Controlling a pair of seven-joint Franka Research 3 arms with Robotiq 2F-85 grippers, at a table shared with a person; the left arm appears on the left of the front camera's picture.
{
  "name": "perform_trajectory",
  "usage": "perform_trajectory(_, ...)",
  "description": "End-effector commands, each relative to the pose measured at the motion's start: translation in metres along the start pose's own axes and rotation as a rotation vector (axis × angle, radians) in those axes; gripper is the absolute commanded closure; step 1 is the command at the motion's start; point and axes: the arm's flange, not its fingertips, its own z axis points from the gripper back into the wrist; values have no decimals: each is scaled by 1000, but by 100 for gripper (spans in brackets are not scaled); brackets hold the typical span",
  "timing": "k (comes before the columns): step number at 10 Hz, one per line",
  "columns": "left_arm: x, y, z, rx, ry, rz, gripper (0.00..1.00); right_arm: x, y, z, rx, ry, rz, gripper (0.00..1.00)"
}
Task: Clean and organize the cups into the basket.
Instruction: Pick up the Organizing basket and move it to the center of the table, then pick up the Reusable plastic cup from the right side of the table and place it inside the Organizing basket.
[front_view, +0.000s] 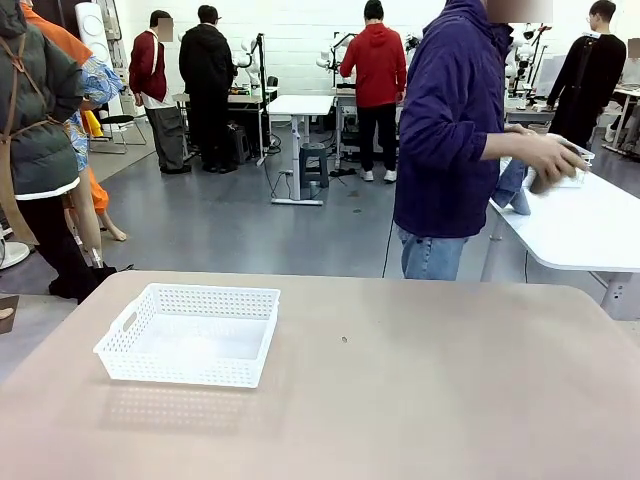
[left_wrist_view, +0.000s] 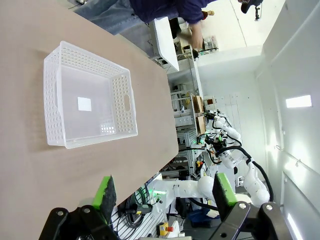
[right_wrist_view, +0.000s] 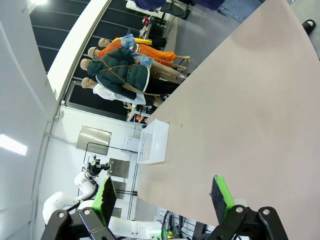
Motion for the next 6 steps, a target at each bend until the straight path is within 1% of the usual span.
perform_trajectory(1, 1, -1, 0, -14, -8, -6, 0, 0, -1, 1, 6, 4, 11, 0)
perform_trajectory(6, 1, -1, 0, -14, -8, -6, 0, 0, -1, 1, 6, 4, 11, 0)
